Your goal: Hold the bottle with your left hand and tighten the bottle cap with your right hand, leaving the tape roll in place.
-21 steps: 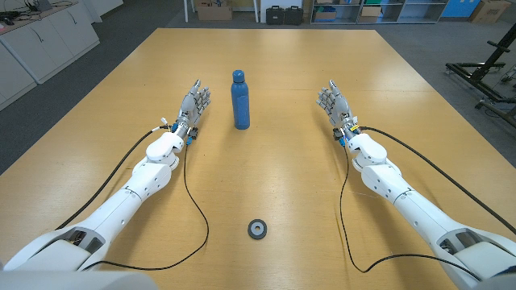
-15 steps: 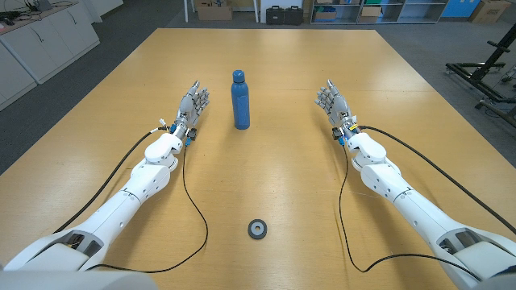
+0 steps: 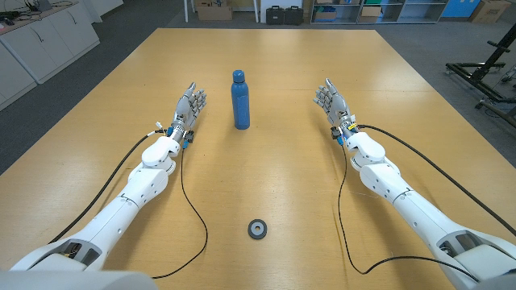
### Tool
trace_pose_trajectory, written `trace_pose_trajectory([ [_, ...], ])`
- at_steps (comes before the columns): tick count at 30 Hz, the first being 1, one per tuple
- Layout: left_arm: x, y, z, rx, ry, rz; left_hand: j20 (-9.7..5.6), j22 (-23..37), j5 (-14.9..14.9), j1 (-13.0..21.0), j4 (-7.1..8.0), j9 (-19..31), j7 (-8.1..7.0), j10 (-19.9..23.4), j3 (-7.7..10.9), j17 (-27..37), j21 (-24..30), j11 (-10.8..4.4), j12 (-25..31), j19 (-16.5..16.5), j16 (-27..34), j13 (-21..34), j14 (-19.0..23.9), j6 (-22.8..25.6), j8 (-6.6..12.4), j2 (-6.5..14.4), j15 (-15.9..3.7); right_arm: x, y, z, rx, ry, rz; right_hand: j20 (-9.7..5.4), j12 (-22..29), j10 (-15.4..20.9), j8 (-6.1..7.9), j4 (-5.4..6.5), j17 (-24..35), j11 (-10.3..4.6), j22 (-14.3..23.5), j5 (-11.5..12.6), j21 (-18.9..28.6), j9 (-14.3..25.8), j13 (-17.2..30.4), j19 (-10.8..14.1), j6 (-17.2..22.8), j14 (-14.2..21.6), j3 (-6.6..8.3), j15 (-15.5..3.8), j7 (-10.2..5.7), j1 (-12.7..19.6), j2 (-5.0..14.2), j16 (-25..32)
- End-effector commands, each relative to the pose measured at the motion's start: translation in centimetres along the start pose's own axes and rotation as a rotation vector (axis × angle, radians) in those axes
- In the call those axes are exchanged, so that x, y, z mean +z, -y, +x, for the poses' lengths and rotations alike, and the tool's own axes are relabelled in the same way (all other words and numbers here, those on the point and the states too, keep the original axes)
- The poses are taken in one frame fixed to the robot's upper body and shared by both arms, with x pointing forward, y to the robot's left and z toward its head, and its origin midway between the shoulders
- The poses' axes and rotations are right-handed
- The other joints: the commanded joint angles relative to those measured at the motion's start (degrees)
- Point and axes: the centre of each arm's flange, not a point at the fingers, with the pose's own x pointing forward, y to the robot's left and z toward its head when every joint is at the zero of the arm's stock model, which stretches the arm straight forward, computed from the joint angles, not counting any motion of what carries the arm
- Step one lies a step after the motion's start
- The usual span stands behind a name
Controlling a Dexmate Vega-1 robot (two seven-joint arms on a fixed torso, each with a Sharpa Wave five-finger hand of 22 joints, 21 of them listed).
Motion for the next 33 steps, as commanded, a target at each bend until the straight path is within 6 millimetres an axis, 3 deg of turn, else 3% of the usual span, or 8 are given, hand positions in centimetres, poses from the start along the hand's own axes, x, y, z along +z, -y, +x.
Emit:
trace_pose_trajectory([
  [1, 0.1, -0.6, -0.1, 0.001, 0.023, 0.026, -2.08, 0.13, 0.38, 1.01, -0.23, 0.24, -0.49, 0.89, 0.57, 0.06, 0.54, -0.11, 0.32, 0.96, 0.42, 0.18, 0.91, 0.87, 0.36, -0.17, -0.35, 0.3, -0.5, -1.0, -0.005, 0.012, -0.010, -0.09, 0.28, 0.25, 0.43, -0.23, 0.05, 0.30, 0.17, 0.26, -0.07, 0.08, -0.08, -0.10, 0.23, 0.22, 0.42, 0.22, 2.19, 0.46, 0.05, 0.15],
  [6, 0.2, -0.9, 0.5, 0.001, 0.035, 0.047, -1.99, 0.11, 0.33, 1.83, -0.73, 0.26, -1.38, 1.17, 0.94, 0.02, 0.61, -0.30, 0.32, 1.34, 0.41, 0.18, 1.18, 1.07, 0.45, 0.04, -0.52, 0.4, -0.7, -1.2, -0.006, 0.015, -0.017, -0.02, 0.28, 0.27, 0.40, -0.26, 0.00, 0.28, 0.17, 0.25, -0.12, -0.02, -0.21, -0.03, 0.21, 0.28, 0.41, 0.20, 2.11, 0.48, 0.09, 0.17],
  [18, -0.6, -1.2, 2.1, -0.011, 0.017, 0.050, -1.84, 0.10, 0.25, 2.78, -1.30, 0.29, -1.45, 1.78, 1.36, -0.02, 0.66, -0.48, 0.43, 1.71, 0.49, 0.17, 1.78, 1.53, 0.64, 0.23, -0.76, 0.3, -0.9, 0.0, 0.003, 0.018, -0.018, 0.09, 0.29, 0.38, 0.35, -0.35, -0.13, 0.24, 0.17, 0.22, -0.28, -0.25, -0.57, 0.11, 0.28, 0.29, 0.38, 0.25, 2.08, 0.51, 0.18, 0.15],
  [25, -1.0, -0.8, 3.2, -0.028, 0.017, 0.058, -1.76, 0.10, 0.12, 4.24, -2.10, 0.55, -1.21, 1.94, 2.05, -0.06, 0.54, -0.74, 0.23, 1.84, 0.27, 0.17, 2.05, 4.06, 1.70, 0.53, -0.98, 0.6, -1.0, 0.5, 0.006, 0.017, -0.022, 0.07, 0.28, 0.41, 0.33, -0.40, -0.20, 0.28, 0.18, 0.20, -0.38, -0.37, -0.76, 0.18, 0.33, 0.41, 0.36, 0.20, 2.06, 0.52, 0.23, 0.19],
  [33, -0.7, 0.0, 4.6, -0.088, 0.038, 0.148, -1.09, 0.05, 1.28, 9.69, -3.62, 0.71, -0.82, 0.75, 4.56, -0.12, 0.16, -1.06, -0.45, 1.28, -0.45, 0.23, 1.44, 0.47, 0.60, 1.72, -1.12, 0.7, -0.6, 0.3, -0.005, 0.013, -0.027, 0.11, 0.33, 0.59, 0.30, -0.45, -0.28, 0.38, 0.18, 0.18, -0.49, -0.50, -0.97, 0.24, 0.34, 0.42, 0.34, 0.17, 2.05, 0.55, 0.28, 0.18],
])
